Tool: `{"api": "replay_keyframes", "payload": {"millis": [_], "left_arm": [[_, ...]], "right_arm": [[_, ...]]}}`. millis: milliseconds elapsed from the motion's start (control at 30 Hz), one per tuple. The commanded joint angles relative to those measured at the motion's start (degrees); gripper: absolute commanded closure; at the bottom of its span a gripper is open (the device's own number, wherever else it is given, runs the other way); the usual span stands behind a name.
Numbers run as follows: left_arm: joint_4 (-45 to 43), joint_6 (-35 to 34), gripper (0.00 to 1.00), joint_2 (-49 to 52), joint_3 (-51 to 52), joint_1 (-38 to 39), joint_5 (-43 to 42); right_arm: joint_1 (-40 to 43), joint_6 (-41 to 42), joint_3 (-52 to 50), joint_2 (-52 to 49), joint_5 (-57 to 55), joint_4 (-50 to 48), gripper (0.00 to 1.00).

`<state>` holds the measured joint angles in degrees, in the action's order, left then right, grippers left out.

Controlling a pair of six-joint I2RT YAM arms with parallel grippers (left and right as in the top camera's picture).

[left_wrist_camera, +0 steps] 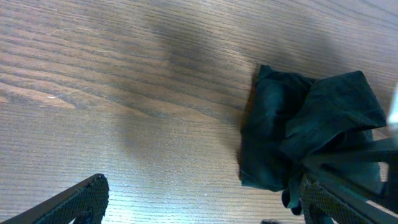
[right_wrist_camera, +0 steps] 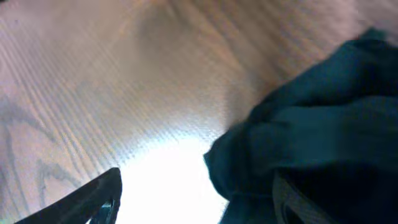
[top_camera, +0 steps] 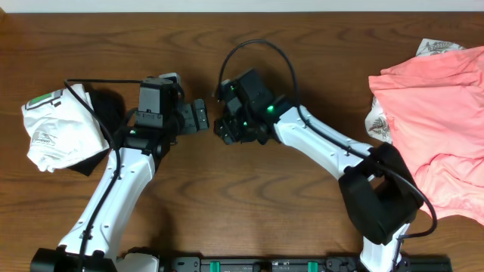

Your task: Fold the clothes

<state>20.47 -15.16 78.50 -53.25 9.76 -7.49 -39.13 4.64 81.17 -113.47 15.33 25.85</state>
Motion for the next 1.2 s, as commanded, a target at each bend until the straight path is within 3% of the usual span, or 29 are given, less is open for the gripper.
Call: {"api": "replay_keyframes", "payload": {"millis": [0, 200, 500, 700, 933, 1167], "left_arm": [[0.26, 0.52, 0.02, 0.11, -0.22, -0.02, -1.07], [0.24, 0.57, 0.02, 0.11, -0.22, -0.02, -1.03], [-0.02, 0.55, 0.02, 0.11, -0.22, -0.02, -1.03], [-0.04, 0.55, 0.02, 0.11, -0.22, -0.02, -1.03], [0.02, 0.55, 0.02, 0.11, -0.22, -0.02, -1.03], [0.02, 0.55, 0.02, 0.11, -0.22, -0.02, -1.03]], "right_arm": [[0.26, -2.62, 1.31, -1.31, -0.02, 0.33, 0.20], [2.73, -2.62, 1.81, -0.66, -1.44, 0.96, 0.18], [8.33, -4.57, 4.52, 8.55, 7.48, 6.80, 0.21], [11.91, -3.34, 4.42, 11.50, 5.73, 7.80, 0.38], [11.85, -2.91, 4.09, 5.97, 4.33, 9.49, 0.67], [11.76, -1.25, 4.09, -0.15, -3.02, 7.98, 0.73]]}}
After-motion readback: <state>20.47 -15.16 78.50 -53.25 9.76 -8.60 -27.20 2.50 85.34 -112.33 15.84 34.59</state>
